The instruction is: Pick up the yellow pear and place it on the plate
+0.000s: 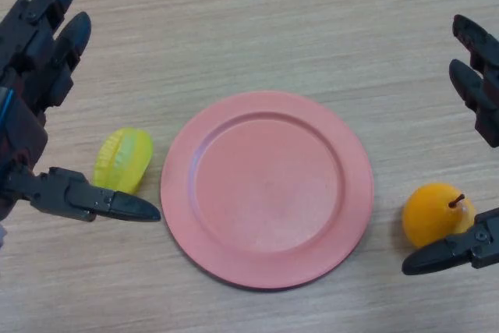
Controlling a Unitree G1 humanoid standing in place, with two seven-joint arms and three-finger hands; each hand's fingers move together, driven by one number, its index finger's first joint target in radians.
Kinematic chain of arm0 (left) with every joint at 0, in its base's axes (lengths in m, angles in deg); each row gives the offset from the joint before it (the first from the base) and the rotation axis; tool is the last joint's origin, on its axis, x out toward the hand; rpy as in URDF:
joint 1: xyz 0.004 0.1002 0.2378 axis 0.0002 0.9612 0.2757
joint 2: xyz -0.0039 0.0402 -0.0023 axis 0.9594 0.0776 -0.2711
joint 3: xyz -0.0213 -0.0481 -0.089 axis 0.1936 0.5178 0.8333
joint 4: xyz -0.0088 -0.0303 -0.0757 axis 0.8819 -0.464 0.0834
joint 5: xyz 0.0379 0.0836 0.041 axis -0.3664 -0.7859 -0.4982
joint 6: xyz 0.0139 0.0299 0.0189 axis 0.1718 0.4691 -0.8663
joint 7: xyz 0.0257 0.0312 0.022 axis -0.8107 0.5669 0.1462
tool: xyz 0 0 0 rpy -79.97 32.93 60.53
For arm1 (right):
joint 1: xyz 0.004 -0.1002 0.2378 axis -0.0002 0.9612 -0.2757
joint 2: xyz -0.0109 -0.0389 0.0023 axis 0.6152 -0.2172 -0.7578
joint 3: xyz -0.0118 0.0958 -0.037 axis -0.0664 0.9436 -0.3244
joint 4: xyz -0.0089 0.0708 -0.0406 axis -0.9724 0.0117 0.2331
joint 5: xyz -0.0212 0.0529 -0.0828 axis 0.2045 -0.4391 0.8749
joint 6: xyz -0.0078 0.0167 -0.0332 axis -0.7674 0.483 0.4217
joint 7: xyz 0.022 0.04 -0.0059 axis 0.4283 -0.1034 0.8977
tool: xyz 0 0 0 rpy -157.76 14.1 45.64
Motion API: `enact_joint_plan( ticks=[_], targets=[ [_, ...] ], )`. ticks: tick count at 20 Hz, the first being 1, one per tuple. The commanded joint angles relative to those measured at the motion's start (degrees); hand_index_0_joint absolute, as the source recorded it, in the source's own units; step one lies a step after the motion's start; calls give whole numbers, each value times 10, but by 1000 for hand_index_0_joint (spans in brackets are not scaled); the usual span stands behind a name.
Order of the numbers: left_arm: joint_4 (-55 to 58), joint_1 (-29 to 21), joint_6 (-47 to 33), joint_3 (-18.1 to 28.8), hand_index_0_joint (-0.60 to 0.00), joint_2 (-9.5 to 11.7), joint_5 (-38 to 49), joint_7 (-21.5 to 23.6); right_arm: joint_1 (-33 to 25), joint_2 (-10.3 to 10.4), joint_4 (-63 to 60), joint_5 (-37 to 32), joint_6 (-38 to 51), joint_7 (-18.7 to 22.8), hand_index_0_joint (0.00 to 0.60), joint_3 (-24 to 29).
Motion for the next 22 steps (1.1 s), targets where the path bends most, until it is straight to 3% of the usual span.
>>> enact_joint_plan(
  ticks=[1,6,10,18,22],
  targets=[
    [46,-14,-45,41,0,25,2,12,-8,-7,38,-15,55,9,0,29],
    [40,-17,-35,35,0,23,8,26,-9,-6,43,-32,31,15,0,39],
    [34,-15,-41,34,0,21,5,29,13,-3,7,-32,64,6,0,56],
    [26,-7,-55,35,0,15,6,43,54,11,-213,-50,323,16,0,73],
    [28,-7,-47,35,0,16,2,50,45,6,-333,0,468,62,0,55]
  ],
)
